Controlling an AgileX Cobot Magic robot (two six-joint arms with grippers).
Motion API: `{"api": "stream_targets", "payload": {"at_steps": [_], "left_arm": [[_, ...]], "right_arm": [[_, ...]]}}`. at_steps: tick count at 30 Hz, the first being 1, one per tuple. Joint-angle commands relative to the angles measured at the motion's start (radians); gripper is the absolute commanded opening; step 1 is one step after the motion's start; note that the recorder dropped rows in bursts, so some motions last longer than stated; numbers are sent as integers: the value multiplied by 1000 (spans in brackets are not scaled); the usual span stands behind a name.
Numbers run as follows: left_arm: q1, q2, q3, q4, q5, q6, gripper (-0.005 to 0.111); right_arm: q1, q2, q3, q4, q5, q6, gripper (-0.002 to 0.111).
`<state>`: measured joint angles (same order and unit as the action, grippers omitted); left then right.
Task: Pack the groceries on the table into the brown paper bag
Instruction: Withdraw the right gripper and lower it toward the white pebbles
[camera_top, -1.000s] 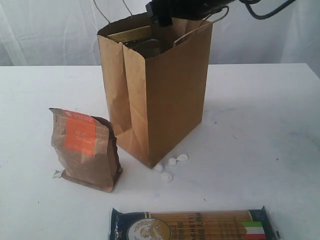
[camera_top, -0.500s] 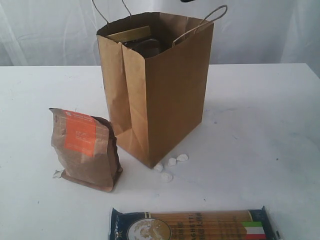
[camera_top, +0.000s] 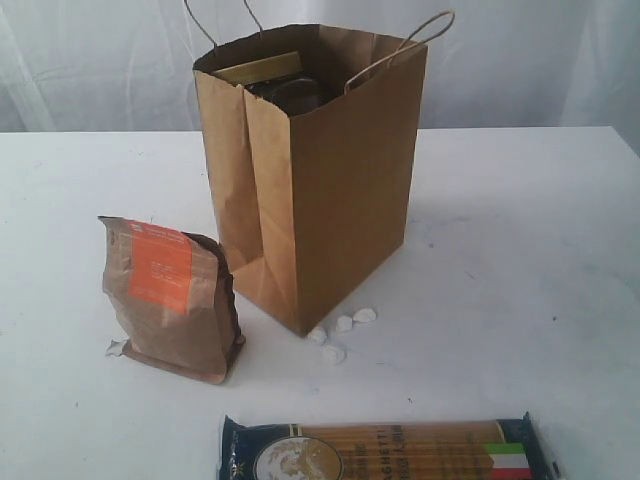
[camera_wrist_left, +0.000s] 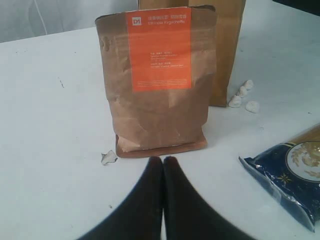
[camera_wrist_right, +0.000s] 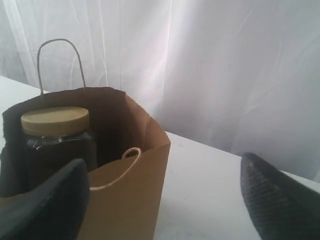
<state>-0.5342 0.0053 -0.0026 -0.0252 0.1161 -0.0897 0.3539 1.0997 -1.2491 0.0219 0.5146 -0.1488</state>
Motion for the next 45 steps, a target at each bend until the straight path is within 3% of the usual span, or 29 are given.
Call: {"api": "stream_targets", "payload": {"at_steps": [1, 5, 13, 18, 22, 26, 32, 45], "left_arm": [[5, -5, 3, -5, 1, 0, 0], [5, -5, 3, -5, 1, 0, 0], [5, -5, 3, -5, 1, 0, 0], [5, -5, 3, -5, 1, 0, 0], [5, -5, 3, -5, 1, 0, 0], [5, -5, 3, -5, 1, 0, 0], [5, -5, 3, -5, 1, 0, 0], [5, -5, 3, -5, 1, 0, 0]], "right_arm": [[-6, -133, 73, -14, 41, -1, 76], [-6, -237, 140, -27, 145, -1, 73], [-6, -374, 265, -22, 454, -21, 49], [-6, -369, 354, 76, 541, -278, 44], [-6, -219, 437, 281, 381, -717, 44], [-6, 150, 403, 468, 244, -1068, 44], [8, 531, 276, 574, 228, -1277, 44], [35, 681, 258, 542, 25, -1339, 44]]}}
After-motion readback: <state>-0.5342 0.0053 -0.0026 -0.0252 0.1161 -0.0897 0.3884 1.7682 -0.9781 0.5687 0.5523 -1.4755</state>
